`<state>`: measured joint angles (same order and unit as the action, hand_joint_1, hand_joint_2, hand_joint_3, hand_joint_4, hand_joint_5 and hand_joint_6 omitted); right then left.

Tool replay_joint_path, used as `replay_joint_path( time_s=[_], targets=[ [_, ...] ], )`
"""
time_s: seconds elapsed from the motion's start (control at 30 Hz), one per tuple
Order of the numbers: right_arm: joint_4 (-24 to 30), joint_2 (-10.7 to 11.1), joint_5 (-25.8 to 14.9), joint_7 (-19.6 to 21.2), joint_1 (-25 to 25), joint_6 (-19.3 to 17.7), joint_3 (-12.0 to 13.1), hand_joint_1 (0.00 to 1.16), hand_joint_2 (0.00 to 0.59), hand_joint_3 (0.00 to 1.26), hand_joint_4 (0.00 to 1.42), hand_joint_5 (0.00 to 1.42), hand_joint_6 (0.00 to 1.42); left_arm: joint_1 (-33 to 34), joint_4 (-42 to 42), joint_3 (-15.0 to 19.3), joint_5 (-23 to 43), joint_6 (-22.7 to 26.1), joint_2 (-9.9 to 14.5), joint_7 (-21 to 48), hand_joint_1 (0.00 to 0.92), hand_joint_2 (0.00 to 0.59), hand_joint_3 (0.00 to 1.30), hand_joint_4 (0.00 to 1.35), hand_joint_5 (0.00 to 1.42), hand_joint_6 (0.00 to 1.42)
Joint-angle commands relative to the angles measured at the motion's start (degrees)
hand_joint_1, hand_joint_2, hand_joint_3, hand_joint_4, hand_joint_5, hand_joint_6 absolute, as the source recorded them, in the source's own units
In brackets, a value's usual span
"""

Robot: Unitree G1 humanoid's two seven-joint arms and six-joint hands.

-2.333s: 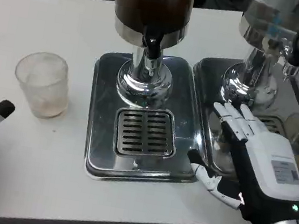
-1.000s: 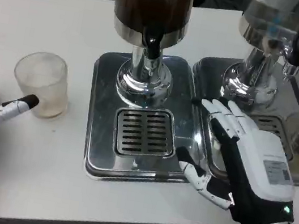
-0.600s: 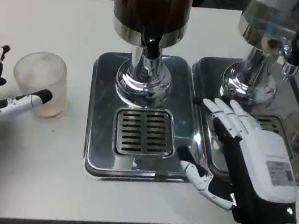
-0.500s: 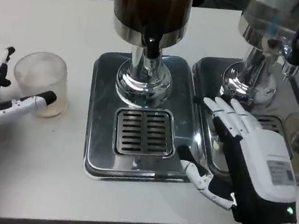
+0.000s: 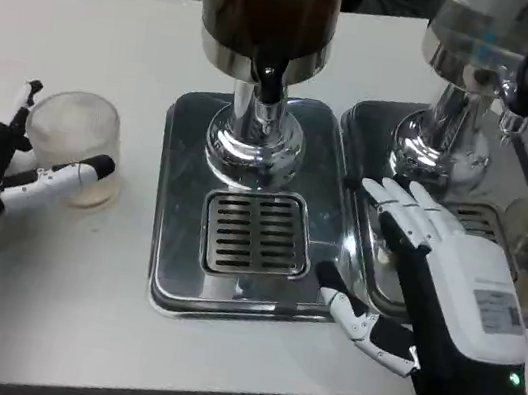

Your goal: Grasp the cup under the faucet to collect the drink, then remove the cup.

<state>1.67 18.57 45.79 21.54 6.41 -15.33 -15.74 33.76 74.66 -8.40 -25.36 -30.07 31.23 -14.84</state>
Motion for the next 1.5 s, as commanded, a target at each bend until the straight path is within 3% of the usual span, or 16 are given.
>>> replay_joint_path(
  time_s=[0.03, 0.6, 1.1, 1.3, 1.43, 1.5],
  targets=[
    [1.13, 0.09, -0.54, -0.55, 0.66, 0.49, 0.70, 0.49, 0.378, 0.21, 0.16, 0.11, 0.16, 1.84, 0.55, -0.95, -0.37, 1.33, -0.66, 0.42, 0.179, 0.018, 0.00, 0.04, 0.26, 0.21],
    [1.79, -0.10, -0.90, -1.51, 1.50, 0.52, 1.28, 0.49, 0.378, 0.21, 0.16, 0.11, 0.18, 3.10, 1.11, -0.87, 1.21, 2.49, -3.55, 1.03, 0.218, 0.028, 0.01, 0.04, 0.26, 0.23],
    [4.47, 0.29, -1.51, -3.30, 3.32, 0.96, 2.36, 0.50, 0.374, 0.21, 0.20, 0.12, 0.18, 1.05, 1.19, 0.54, 3.58, 1.80, -6.28, 2.00, 0.395, 0.077, 0.22, 0.24, 0.46, 0.40],
    [5.47, 0.09, -1.74, -4.19, 3.66, 1.16, 2.58, 0.53, 0.381, 0.21, 0.23, 0.13, 0.18, -0.04, 1.17, 0.66, 4.55, 1.69, -7.32, 2.09, 0.491, 0.086, 0.32, 0.37, 0.59, 0.53],
    [5.90, 0.12, -2.03, -4.74, 4.01, 1.29, 2.82, 0.57, 0.378, 0.22, 0.25, 0.14, 0.18, -0.80, 1.02, 0.79, 4.93, 1.34, -8.06, 0.90, 0.569, 0.088, 0.46, 0.54, 0.80, 0.87],
    [6.03, 0.12, -2.21, -4.97, 4.11, 1.27, 2.96, 0.57, 0.378, 0.22, 0.25, 0.14, 0.18, -1.05, 0.96, 0.78, 4.87, 1.17, -8.30, 0.19, 0.637, 0.047, 0.54, 0.61, 0.88, 1.01]
  ],
)
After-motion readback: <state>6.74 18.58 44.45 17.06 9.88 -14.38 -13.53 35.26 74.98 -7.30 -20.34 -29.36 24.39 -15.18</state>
